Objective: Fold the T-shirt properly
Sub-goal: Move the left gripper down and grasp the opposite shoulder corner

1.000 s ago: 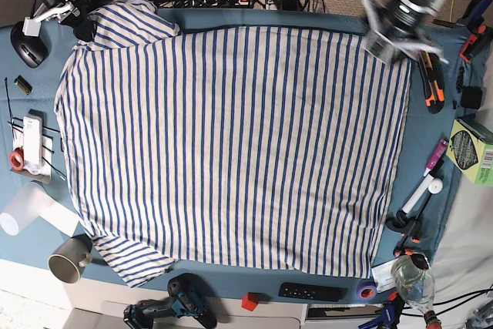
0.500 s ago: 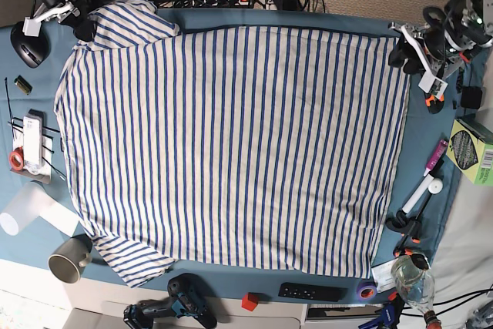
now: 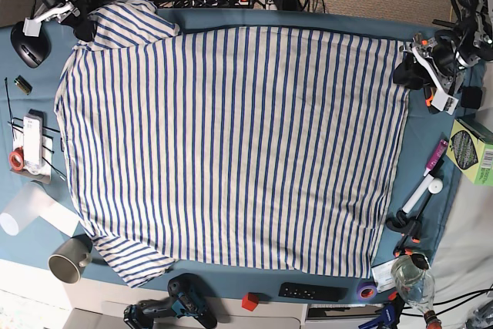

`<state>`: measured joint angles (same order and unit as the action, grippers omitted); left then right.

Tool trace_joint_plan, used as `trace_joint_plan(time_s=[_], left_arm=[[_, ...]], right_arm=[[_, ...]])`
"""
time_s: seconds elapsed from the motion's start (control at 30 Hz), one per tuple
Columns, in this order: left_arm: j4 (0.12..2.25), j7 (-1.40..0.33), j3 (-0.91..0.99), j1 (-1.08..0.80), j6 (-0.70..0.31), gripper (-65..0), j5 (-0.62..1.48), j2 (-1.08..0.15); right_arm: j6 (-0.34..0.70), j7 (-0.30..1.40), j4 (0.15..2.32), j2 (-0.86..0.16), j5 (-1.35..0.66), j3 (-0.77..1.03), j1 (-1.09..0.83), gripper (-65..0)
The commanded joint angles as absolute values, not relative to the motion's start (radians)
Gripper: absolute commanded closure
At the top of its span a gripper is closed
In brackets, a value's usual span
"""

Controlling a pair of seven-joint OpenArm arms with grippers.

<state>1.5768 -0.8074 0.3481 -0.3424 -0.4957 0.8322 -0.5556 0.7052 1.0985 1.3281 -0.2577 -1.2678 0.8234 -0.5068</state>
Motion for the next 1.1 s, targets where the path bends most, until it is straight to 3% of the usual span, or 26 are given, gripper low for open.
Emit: trace_joint_plan(time_s=[0.0, 0.47, 1.07], left_arm=[[1.569, -0.868, 0.350, -0.349, -0.468, -23.6, 0.762, -0.580], [1.569, -0.932, 0.350, -0.355, -0.448, -23.6, 0.810, -0.645], [1.569, -1.027, 0.349, -0.435, -0.552, -23.6, 1.048, -0.617]], right_arm=[[0.685, 1.147, 1.327, -0.263, -1.177, 0.819, -0.517, 0.0], [0.685, 1.148, 1.327, -0.263, -1.177, 0.819, -0.517, 0.0], [0.685, 1.140, 1.327, -0.257, -1.185, 0.819, -0.518, 0.0]])
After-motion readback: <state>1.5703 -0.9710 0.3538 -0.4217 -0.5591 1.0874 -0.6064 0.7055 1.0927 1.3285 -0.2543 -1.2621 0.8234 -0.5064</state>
